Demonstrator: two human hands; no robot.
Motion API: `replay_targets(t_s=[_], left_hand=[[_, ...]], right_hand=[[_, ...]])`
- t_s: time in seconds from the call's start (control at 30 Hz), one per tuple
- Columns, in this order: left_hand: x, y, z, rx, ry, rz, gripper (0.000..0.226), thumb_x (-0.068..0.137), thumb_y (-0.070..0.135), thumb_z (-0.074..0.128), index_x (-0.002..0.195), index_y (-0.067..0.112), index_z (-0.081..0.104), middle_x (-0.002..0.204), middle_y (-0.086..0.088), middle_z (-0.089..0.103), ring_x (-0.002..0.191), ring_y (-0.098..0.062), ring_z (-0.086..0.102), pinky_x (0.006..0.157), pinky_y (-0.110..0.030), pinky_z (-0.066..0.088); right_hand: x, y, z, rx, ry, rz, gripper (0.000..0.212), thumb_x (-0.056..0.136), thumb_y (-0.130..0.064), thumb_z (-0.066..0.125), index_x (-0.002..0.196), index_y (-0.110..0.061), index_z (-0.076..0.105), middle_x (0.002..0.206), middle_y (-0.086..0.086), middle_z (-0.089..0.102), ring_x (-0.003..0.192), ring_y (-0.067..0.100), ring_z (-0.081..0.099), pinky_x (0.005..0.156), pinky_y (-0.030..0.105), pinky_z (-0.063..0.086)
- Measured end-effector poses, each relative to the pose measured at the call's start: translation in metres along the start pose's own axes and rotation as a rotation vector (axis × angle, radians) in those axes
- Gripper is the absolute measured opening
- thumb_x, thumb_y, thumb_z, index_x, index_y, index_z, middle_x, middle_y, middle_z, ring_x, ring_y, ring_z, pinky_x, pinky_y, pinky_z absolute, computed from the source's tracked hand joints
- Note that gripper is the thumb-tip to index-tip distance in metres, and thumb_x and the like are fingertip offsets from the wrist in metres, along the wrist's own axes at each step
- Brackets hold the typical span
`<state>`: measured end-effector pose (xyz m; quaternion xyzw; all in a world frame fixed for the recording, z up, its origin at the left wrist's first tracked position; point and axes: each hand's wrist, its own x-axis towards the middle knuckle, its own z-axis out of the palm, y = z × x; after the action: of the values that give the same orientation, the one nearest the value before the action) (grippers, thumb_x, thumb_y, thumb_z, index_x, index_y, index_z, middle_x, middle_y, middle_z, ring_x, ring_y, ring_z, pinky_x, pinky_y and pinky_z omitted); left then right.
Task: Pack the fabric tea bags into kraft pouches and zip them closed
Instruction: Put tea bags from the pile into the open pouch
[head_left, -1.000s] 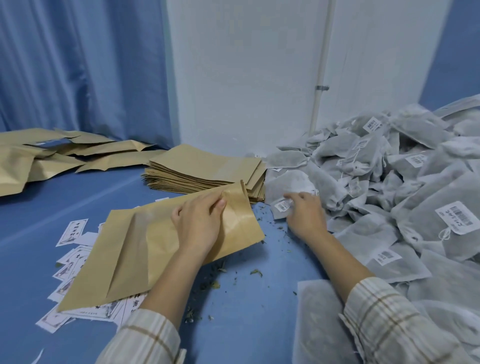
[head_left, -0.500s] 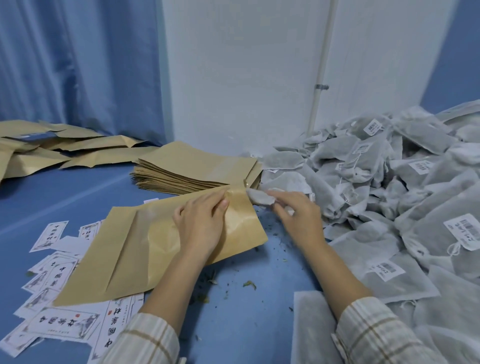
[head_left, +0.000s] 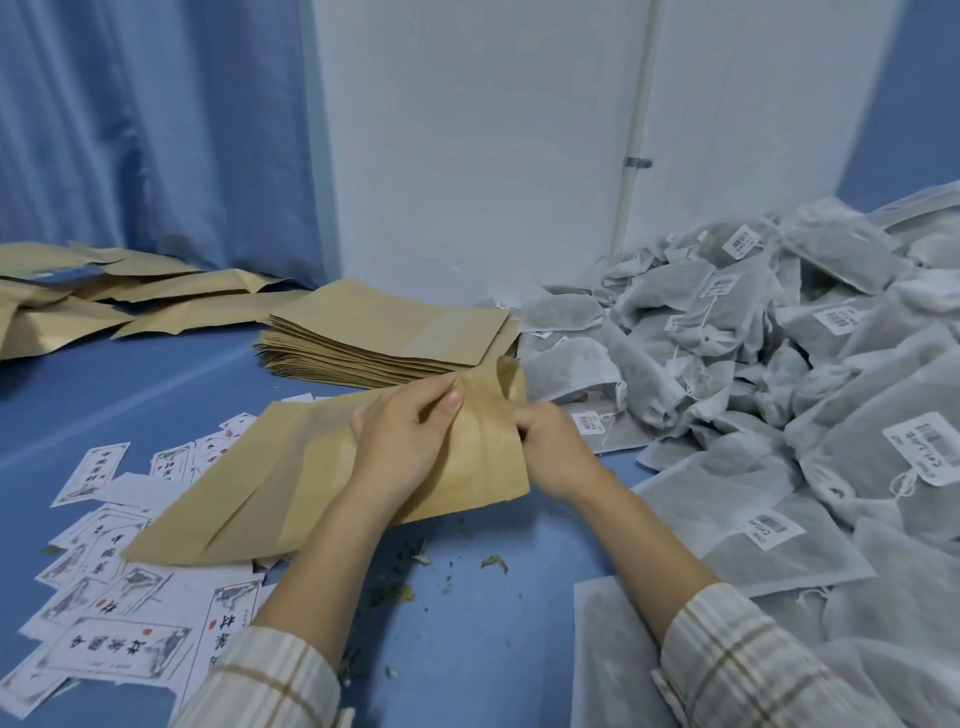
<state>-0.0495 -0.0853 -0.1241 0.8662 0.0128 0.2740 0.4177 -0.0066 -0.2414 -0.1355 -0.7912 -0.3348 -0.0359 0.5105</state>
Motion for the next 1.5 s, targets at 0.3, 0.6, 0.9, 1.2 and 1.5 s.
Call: replay_targets(t_s=[0.3,0.6,0.9,1.2,1.5], left_hand=[[-0.004,0.008,0.004,-0.041,-0.046,0.055,0.023,0.094,0.032,0.054,0.114,0.038,0.064,0.105,0.028,0.059,0.117,-0.01,0.053,0.107,-0.045,0.032],[-0.003,0.0,0.006,0.152,0.046,0.024,0.024,0.095,0.037,0.047,0.113,0.04,0.064,0.106,0.015,0.067,0.11,-0.012,0.053,0.091,-0.028,0.019],[-0.002,-0.005,0.003,0.208,0.069,0.015,0.025,0.096,0.037,0.045,0.113,0.045,0.062,0.105,0.021,0.065,0.106,-0.008,0.05,0.084,-0.027,0.013],[-0.003,-0.007,0.0,0.215,0.155,-0.02,0.024,0.097,0.035,0.046,0.108,0.039,0.066,0.101,0.014,0.068,0.097,-0.009,0.049,0.085,-0.03,0.019],[-0.013,0.011,0.013,0.03,-0.01,0.158,0.033,0.094,0.034,0.052,0.102,0.066,0.049,0.094,0.044,0.05,0.11,-0.006,0.054,0.104,-0.051,0.032]], right_hand=[[0.0,0.004,0.006,-0.179,-0.013,0.215,0.033,0.093,-0.045,0.038,0.07,-0.025,0.052,0.068,-0.002,0.058,0.079,0.023,0.06,0.062,0.022,0.047],[-0.002,0.014,-0.025,-0.088,0.081,0.271,0.03,0.091,-0.002,0.042,0.095,-0.021,0.065,0.098,0.0,0.069,0.089,0.015,0.063,0.071,0.015,0.05],[-0.001,0.048,-0.043,-1.096,0.18,0.47,0.026,0.092,-0.015,0.044,0.114,-0.005,0.055,0.11,0.016,0.061,0.103,0.032,0.055,0.077,0.035,0.045],[-0.002,0.018,-0.06,0.759,0.411,0.515,0.011,0.093,-0.007,0.049,0.095,-0.002,0.058,0.086,0.011,0.066,0.071,0.02,0.067,0.062,0.031,0.057],[0.007,0.01,-0.002,-0.072,-0.116,0.353,0.018,0.095,-0.01,0.045,0.091,-0.003,0.06,0.083,0.006,0.057,0.079,0.015,0.053,0.078,0.026,0.049]])
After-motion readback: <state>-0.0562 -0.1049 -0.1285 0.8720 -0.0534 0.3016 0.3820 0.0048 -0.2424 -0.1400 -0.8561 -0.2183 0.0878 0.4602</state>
